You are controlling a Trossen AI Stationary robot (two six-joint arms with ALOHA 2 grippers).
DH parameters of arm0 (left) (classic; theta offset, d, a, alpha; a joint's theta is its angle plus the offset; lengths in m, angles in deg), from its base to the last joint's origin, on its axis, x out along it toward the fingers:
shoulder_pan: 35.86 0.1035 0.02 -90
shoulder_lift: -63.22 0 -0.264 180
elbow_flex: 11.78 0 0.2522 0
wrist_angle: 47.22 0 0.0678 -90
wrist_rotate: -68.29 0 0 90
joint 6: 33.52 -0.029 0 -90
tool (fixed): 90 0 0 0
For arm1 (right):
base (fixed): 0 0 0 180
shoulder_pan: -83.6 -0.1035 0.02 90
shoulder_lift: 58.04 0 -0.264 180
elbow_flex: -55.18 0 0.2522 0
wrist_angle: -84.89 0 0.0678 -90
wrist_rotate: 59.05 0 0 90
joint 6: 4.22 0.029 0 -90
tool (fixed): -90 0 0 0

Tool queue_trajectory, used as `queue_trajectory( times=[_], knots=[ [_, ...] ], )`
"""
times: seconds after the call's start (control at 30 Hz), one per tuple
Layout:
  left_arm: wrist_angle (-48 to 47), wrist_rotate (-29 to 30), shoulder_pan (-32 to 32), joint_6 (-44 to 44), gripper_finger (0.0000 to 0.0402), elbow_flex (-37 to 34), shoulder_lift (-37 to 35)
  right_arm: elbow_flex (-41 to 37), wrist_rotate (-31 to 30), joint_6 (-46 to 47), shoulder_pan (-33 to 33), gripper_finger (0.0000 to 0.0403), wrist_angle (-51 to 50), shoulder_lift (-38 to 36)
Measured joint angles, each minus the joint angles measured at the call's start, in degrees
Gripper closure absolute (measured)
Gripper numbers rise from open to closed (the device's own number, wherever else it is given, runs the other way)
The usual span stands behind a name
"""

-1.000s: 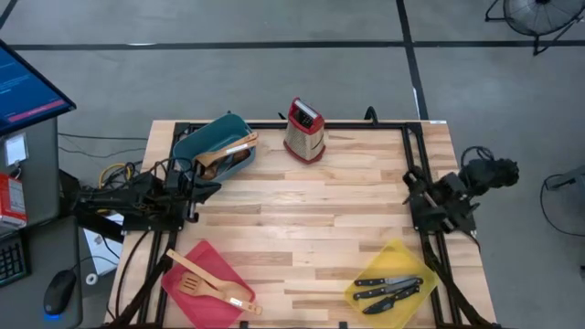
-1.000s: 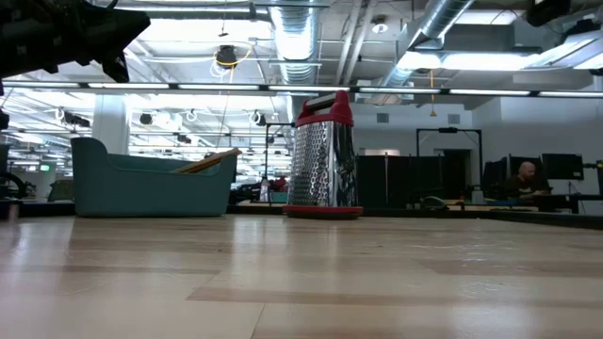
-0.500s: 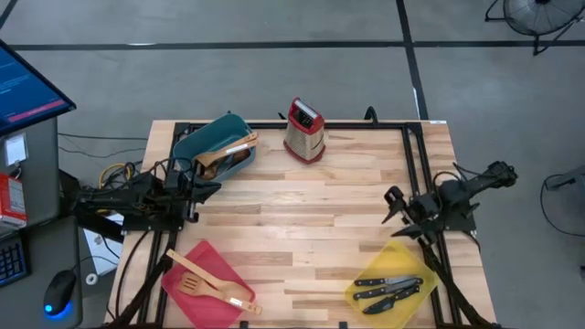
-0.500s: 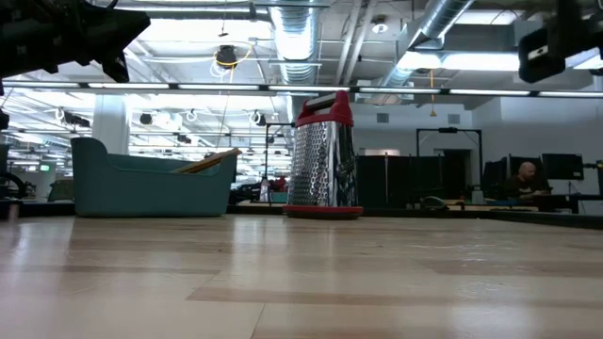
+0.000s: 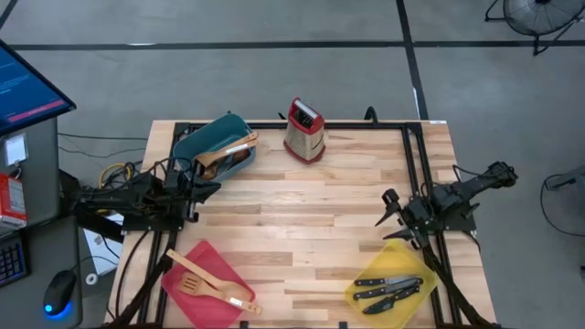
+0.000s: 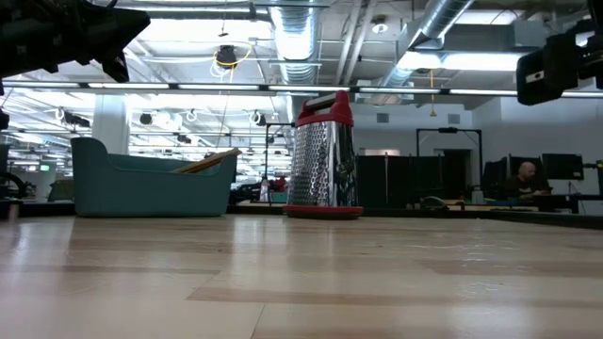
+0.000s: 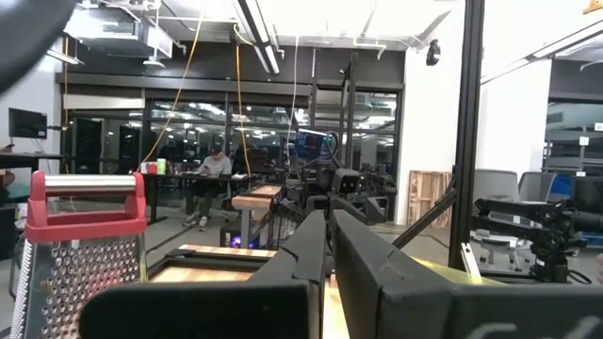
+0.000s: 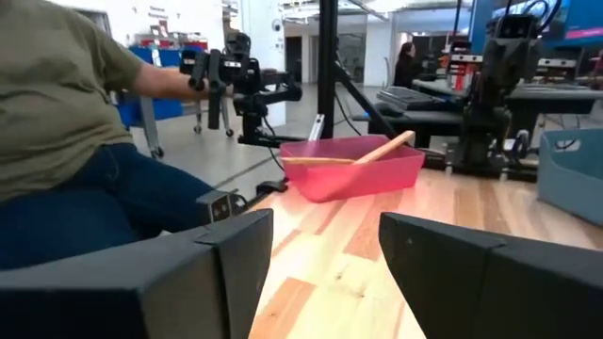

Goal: Pick & Place Kitchen Items
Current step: Return to Home Position

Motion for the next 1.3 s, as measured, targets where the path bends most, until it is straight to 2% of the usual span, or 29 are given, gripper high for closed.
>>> queue_trajectory(
  times=[0.4,1.3],
  knots=[
    [0.0,0.0,0.0,0.0,0.0394,0.0,0.0,0.0,-0.8,-4.0,1.7,0.0194,-0.2,0.1],
    [0.0,0.0,0.0,0.0,0.0394,0.0,0.1,0.0,-0.9,-3.5,2.3,0.0193,-0.3,0.1]
  ],
)
